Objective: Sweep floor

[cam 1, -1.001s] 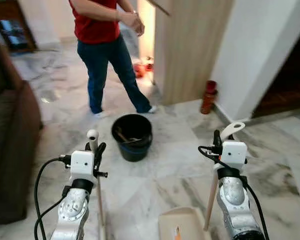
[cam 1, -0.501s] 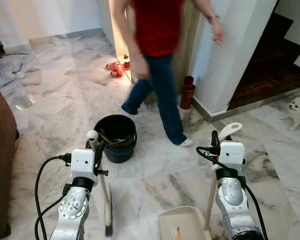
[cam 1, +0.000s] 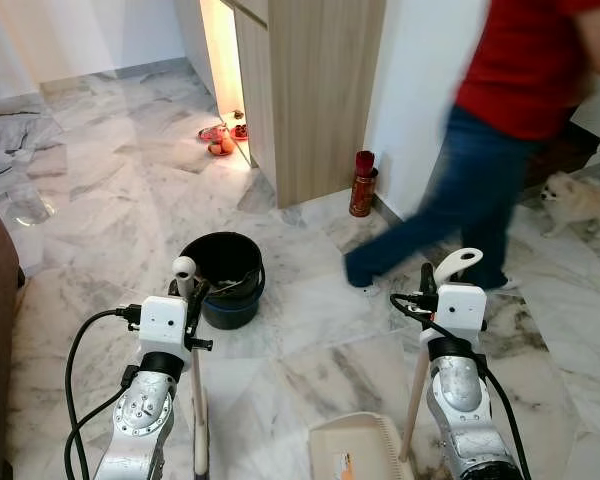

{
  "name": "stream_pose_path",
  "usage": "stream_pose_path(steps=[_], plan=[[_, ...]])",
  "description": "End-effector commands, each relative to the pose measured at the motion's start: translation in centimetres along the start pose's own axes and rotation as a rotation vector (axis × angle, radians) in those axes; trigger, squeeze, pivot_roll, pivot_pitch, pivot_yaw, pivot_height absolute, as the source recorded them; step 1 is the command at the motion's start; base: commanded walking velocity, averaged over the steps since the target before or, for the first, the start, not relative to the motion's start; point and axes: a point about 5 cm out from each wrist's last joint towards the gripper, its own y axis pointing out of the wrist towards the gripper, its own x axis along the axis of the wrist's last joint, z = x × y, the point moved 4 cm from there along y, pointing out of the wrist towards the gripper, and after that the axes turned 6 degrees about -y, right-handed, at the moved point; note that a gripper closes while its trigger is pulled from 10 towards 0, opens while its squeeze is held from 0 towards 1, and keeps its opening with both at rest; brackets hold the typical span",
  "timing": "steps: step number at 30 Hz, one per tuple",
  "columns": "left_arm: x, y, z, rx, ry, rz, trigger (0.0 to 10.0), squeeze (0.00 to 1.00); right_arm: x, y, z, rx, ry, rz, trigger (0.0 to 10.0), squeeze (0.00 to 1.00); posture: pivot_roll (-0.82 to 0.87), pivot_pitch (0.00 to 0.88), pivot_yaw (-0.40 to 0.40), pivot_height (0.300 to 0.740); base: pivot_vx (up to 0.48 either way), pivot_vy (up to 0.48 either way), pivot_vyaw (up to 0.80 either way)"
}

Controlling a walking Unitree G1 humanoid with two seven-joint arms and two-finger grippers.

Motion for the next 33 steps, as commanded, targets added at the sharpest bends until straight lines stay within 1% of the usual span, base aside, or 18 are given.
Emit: stream_pose_path(steps=[1,4,7,23,26,33], plan=[[0.81,0.48,0.01,-0.005,0.025,-0.029,10.0,0.0,0.63,0.35,-0.08,-0.003,-0.005,-0.028,10.0,0.0,0.12,0.003,0.036,0.74,0.0,-0.277,-0.8],[0.86,0.46,-0.01,-0.005,0.03,-0.033,10.0,0.0,0.62,0.33,-0.11,-0.003,-0.006,-0.028,10.0,0.0,0.12,0.006,0.033,0.74,0.0,-0.379,-0.8],[0.85,0.43,-0.01,-0.001,0.02,-0.034,10.0,0.0,0.6,0.31,-0.05,0.0,-0.007,-0.028,10.0,0.0,0.12,0.008,0.032,0.74,0.0,0.0,-0.8],[0.83,0.43,-0.17,-0.002,0.029,-0.036,10.0,0.0,0.68,0.42,-0.18,0.003,-0.015,-0.034,10.0,0.0,0.12,0.01,0.026,0.74,0.0,0.0,-0.8],[0.85,0.41,-0.15,-0.003,0.028,-0.037,10.0,0.0,0.71,0.4,-0.17,0.002,-0.015,-0.035,10.0,0.0,0.12,0.01,0.027,0.74,0.0,-0.281,-0.8],[0.84,0.41,-0.08,-0.003,0.022,-0.036,10.0,0.0,0.64,0.34,-0.06,0.002,-0.015,-0.033,10.0,0.0,0.12,0.01,0.03,0.74,0.0,0.0,-0.8]])
